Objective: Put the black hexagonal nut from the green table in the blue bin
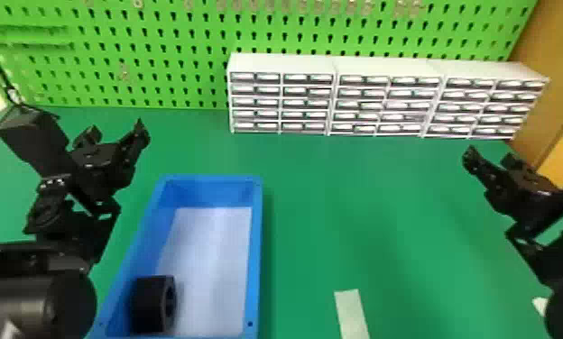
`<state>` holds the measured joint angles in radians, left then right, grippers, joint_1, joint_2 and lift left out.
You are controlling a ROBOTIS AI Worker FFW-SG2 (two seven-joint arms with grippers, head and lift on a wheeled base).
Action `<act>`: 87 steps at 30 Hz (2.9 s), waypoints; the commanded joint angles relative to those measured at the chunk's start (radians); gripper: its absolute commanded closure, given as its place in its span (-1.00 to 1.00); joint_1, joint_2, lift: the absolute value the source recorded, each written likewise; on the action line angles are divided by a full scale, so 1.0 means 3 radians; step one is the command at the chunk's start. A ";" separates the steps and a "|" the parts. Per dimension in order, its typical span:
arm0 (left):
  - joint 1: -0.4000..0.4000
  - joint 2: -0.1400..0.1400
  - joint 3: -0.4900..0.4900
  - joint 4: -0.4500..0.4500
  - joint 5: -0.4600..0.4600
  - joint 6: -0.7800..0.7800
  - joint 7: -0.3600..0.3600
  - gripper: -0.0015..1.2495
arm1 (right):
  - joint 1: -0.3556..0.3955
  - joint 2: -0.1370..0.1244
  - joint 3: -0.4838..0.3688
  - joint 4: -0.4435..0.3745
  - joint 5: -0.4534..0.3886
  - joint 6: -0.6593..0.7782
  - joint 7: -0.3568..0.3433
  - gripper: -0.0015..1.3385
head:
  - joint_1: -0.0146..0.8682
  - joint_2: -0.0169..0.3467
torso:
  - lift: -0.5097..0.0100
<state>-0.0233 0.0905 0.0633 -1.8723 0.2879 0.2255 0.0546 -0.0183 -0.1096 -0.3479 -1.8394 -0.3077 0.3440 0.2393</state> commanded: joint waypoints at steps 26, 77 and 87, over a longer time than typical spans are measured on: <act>0.0006 0.0000 0.0075 -0.0002 -0.0121 -0.0051 -0.0090 -0.30 | 0.0056 -0.0033 -0.0149 0.0016 -0.0094 -0.0027 0.0000 -0.31 | 0.60 -0.86 | 0.59; 0.0032 0.0000 0.0167 -0.0002 -0.0142 -0.0112 -0.0085 -0.30 | 0.0117 -0.0039 -0.0103 0.0016 -0.0171 -0.0078 0.0031 -0.31 | 0.60 -0.86 | 0.59; 0.0021 -0.0005 0.0172 -0.0002 -0.0142 -0.0117 -0.0085 -0.30 | 0.0076 -0.0059 -0.0042 0.0016 -0.0161 -0.0078 0.0031 -0.31 | 0.60 -0.86 | 0.59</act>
<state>-0.0155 0.0891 0.1130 -1.8729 0.2454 0.1917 0.0291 0.0094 -0.1251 -0.3688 -1.8350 -0.3559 0.3206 0.2485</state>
